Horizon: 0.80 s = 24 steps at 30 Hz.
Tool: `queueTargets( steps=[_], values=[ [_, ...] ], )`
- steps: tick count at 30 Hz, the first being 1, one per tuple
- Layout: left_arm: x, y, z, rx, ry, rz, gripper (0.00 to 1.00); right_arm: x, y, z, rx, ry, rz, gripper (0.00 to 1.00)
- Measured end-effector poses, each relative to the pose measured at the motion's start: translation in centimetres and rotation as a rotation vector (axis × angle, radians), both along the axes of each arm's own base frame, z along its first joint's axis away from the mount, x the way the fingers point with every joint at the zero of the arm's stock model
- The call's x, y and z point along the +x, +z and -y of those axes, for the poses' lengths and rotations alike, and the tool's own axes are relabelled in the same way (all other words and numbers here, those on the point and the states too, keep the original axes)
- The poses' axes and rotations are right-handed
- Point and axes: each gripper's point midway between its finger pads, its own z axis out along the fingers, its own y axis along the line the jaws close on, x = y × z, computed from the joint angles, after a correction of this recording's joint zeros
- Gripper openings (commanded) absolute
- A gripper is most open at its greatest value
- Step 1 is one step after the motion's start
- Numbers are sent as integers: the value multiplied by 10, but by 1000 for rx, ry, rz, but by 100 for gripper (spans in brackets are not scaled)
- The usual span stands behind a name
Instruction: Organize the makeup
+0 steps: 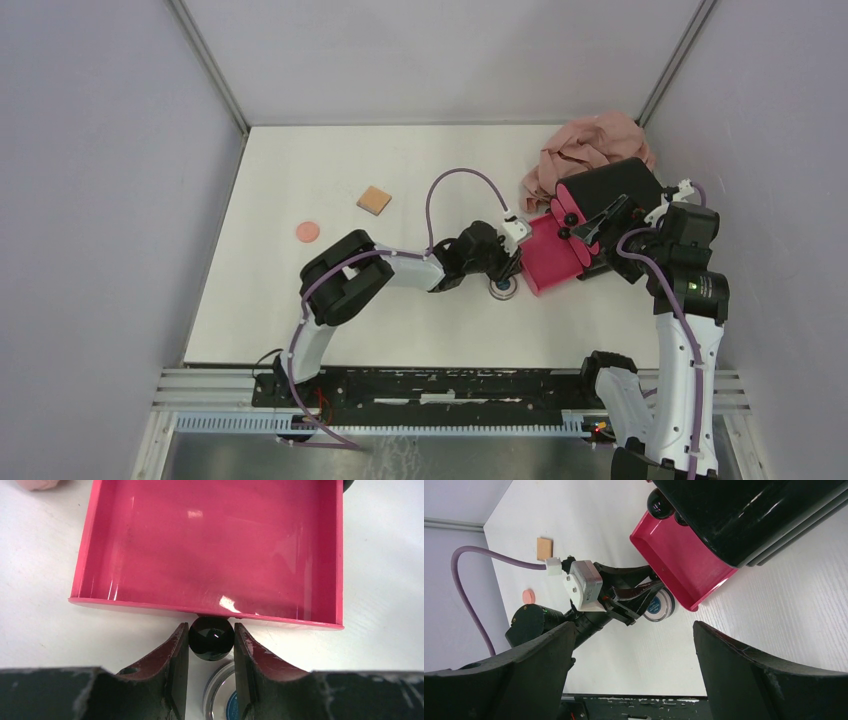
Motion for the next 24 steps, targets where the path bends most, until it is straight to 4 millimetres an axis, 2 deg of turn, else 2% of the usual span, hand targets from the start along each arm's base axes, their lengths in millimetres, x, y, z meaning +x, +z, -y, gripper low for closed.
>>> queueTargets(
  steps=[2, 5, 12, 17, 21, 24],
  values=[
    [-1, -3, -2, 12, 0, -8, 46, 0, 0, 0, 1, 0, 0, 94],
    [-3, -4, -4, 23, -1, -15, 58, 0, 0, 0, 1, 0, 0, 94],
    [-6, -3, -15, 77, 18, -41, 63, 0, 0, 0, 0, 0, 2, 94],
    [-6, 29, -24, 57, 42, -13, 63, -1, -2, 0, 1, -1, -1, 94],
    [-6, 62, -37, 25, 79, 28, 63, -1, -4, 0, 2, 0, -8, 94],
    [-3, 76, -52, 35, 137, 54, 67, -1, -5, 0, 3, 0, -11, 94]
  ],
)
